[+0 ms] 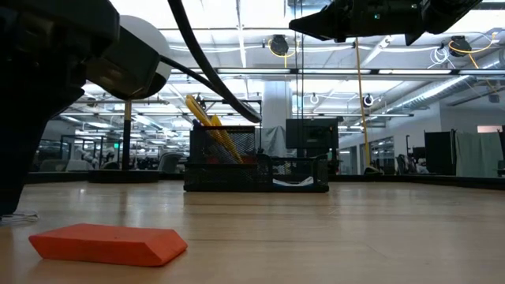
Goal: Pick and place office supplies into organizer
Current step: Put the blue binder clip into the desk organizer
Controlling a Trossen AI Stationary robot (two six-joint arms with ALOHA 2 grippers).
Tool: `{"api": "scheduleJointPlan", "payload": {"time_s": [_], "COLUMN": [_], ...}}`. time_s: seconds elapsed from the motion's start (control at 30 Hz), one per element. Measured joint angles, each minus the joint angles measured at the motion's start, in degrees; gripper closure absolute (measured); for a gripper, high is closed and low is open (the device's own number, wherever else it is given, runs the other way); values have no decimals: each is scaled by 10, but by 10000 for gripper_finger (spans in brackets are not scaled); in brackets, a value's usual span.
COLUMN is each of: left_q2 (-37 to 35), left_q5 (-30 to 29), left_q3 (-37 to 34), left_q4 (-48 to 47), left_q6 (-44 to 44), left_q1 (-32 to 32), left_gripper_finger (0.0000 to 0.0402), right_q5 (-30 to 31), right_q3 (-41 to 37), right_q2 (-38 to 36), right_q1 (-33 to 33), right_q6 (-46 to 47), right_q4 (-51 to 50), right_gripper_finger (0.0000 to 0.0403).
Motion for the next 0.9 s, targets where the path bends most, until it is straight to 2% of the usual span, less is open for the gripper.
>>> {"api": "scheduleJointPlan", "payload": {"time_s": [0.37, 0.7, 0.9], "left_q2": [-15, -71, -89], "left_q5": [-12, -94, -141], "left_q3": [1, 2, 2], "left_q4": [13, 2, 0], "left_q6": [12, 42, 82], "left_q1": [1, 6, 30], "left_gripper_finger": [399, 400, 400], "right_q5": [0, 0, 0], "right_q3": [0, 0, 0], "right_q2": [0, 0, 0], "right_q1": [0, 0, 0], "right_q6": [0, 0, 0], "right_q4": [0, 0, 0], "right_gripper_finger": [293, 293, 293]}}
